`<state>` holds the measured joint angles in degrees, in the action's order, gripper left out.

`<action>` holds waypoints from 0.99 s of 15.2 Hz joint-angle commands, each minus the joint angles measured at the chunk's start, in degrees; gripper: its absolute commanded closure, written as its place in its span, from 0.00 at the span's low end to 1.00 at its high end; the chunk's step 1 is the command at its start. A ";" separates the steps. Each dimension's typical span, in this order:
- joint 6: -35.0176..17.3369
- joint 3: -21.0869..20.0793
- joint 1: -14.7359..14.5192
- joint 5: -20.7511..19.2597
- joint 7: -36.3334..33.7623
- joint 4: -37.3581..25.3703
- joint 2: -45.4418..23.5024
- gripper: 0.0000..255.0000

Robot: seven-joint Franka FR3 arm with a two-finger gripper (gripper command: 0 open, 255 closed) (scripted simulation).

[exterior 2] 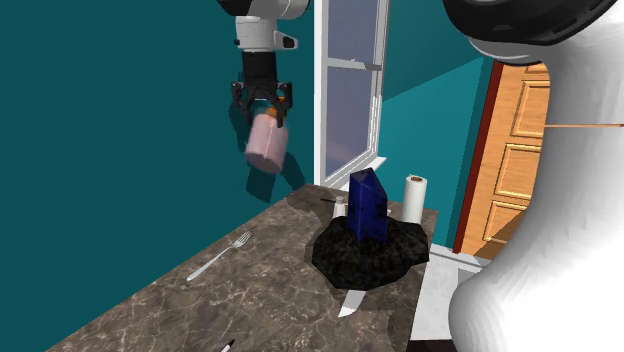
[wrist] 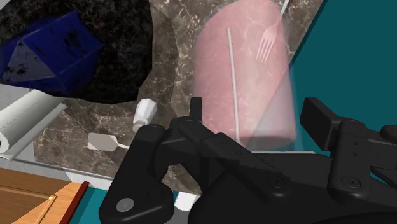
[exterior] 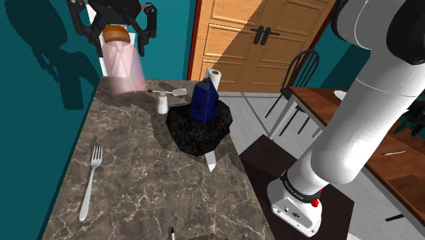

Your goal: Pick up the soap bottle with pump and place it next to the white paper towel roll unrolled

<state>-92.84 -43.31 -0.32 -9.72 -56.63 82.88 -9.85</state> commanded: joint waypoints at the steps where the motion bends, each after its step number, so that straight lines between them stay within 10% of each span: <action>1: -0.37 0.97 1.79 0.43 2.79 0.28 0.26 1.00; 15: 1.03 7.39 10.71 -1.08 19.09 -7.17 -5.41 1.00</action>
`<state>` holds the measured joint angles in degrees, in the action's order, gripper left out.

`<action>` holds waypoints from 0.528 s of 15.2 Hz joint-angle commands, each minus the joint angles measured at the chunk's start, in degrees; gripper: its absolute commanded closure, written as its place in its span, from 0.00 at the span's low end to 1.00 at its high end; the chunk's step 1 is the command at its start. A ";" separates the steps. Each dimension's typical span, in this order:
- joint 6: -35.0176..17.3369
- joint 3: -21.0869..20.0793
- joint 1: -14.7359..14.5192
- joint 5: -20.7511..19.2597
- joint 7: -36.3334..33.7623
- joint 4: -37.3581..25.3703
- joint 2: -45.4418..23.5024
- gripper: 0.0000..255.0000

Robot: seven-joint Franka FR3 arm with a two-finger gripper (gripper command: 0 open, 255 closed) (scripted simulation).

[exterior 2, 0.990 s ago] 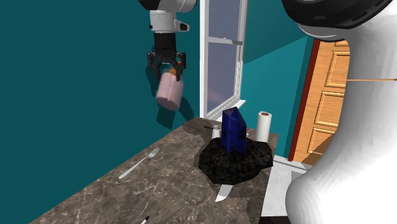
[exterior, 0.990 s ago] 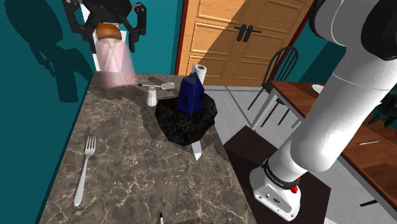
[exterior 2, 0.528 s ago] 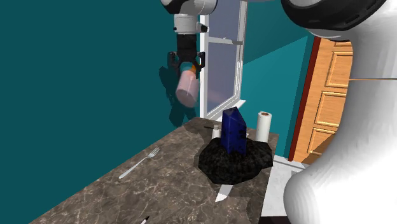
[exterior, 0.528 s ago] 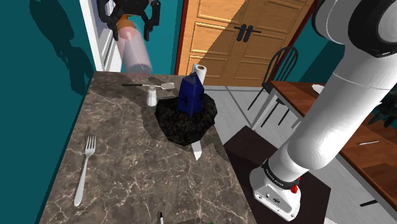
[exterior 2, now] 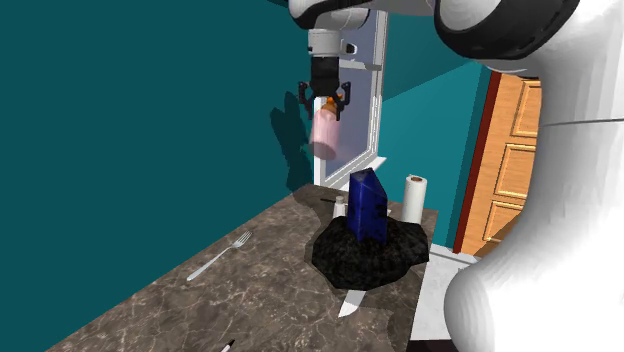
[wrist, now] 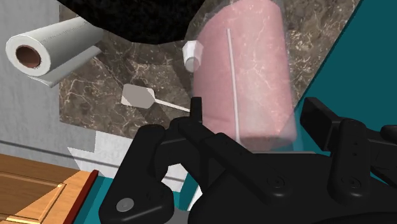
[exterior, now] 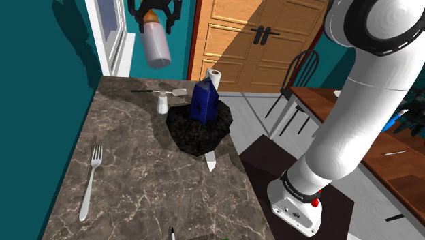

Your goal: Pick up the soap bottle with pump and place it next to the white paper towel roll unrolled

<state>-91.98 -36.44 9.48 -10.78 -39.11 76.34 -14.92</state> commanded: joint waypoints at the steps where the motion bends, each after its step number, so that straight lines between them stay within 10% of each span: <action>1: 0.52 0.92 1.28 -0.41 2.57 -1.88 -1.28 1.00; 8: 4.77 3.78 2.40 -3.99 9.31 -14.72 -10.22 1.00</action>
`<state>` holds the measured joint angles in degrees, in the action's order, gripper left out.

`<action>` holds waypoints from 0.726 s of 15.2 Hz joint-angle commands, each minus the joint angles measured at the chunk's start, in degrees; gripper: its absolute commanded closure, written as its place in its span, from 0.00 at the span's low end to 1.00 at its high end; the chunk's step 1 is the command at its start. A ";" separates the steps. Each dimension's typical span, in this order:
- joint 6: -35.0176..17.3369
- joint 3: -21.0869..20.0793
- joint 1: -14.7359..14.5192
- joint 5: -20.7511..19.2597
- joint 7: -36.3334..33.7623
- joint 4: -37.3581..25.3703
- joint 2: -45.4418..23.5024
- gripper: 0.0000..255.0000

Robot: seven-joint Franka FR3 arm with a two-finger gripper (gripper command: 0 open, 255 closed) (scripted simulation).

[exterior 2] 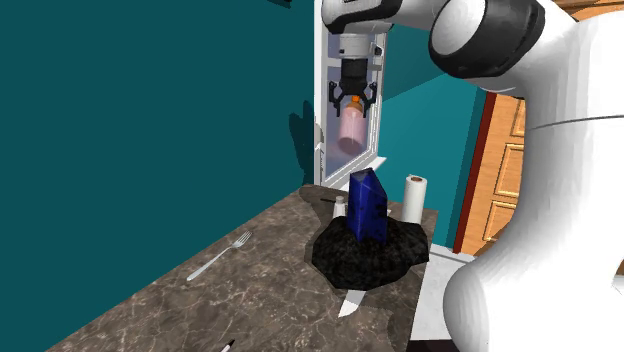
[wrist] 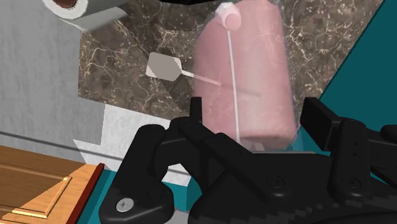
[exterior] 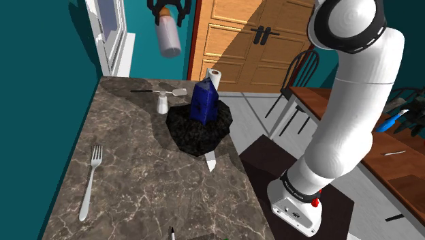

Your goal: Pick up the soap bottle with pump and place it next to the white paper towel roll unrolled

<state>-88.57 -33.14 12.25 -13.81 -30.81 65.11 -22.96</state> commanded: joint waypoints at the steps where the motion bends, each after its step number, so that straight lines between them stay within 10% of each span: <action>1: 2.33 0.93 -0.51 -1.61 1.98 -6.17 -3.91 1.00; 3: 4.70 1.89 -1.22 -3.05 4.01 -12.52 -7.82 1.00; 11: -4.06 1.38 2.32 -1.25 3.54 0.18 -4.02 1.00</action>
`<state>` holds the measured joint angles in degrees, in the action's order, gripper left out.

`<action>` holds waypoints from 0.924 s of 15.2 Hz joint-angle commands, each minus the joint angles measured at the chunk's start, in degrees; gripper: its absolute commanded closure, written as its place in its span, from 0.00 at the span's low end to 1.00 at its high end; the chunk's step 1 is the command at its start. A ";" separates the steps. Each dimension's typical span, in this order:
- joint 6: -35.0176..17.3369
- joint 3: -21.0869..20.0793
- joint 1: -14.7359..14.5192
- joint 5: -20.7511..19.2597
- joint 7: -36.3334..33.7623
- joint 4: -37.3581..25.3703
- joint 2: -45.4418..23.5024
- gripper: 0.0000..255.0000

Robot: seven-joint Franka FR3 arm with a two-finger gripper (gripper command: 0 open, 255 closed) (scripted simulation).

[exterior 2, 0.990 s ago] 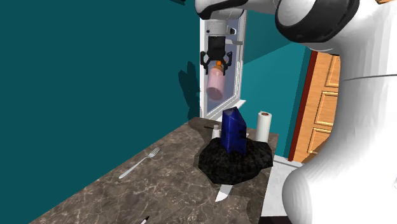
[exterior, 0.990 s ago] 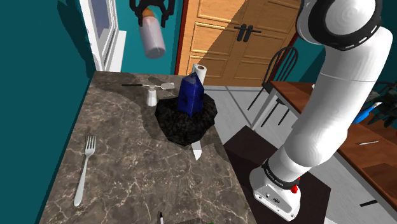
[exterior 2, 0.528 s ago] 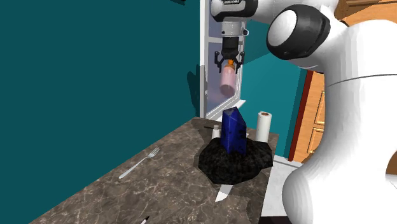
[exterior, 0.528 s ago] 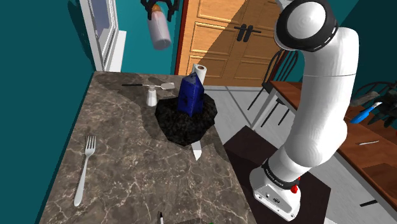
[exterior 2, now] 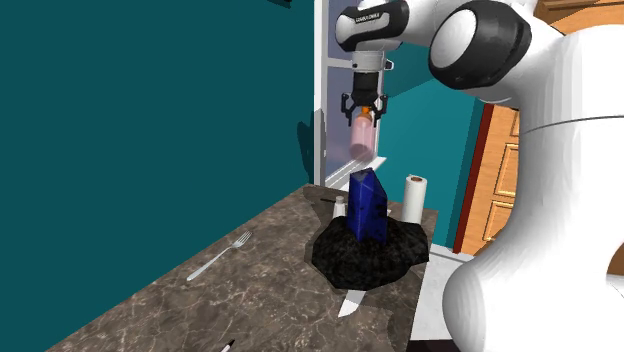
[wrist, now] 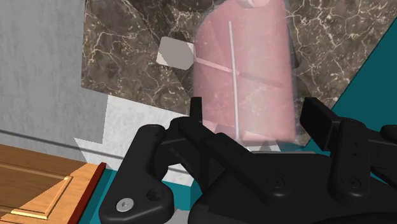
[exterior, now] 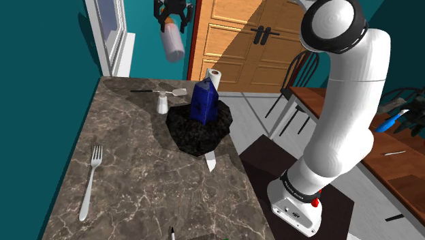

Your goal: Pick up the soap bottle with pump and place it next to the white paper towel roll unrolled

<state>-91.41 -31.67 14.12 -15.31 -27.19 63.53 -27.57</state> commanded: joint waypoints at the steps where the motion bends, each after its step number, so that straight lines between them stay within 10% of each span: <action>1: -2.18 -0.11 0.75 0.38 -0.12 3.01 0.88 1.00; 14: -13.13 -0.03 3.12 0.90 -0.79 15.69 2.49 1.00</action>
<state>-103.58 -31.70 17.03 -14.46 -27.93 78.11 -25.28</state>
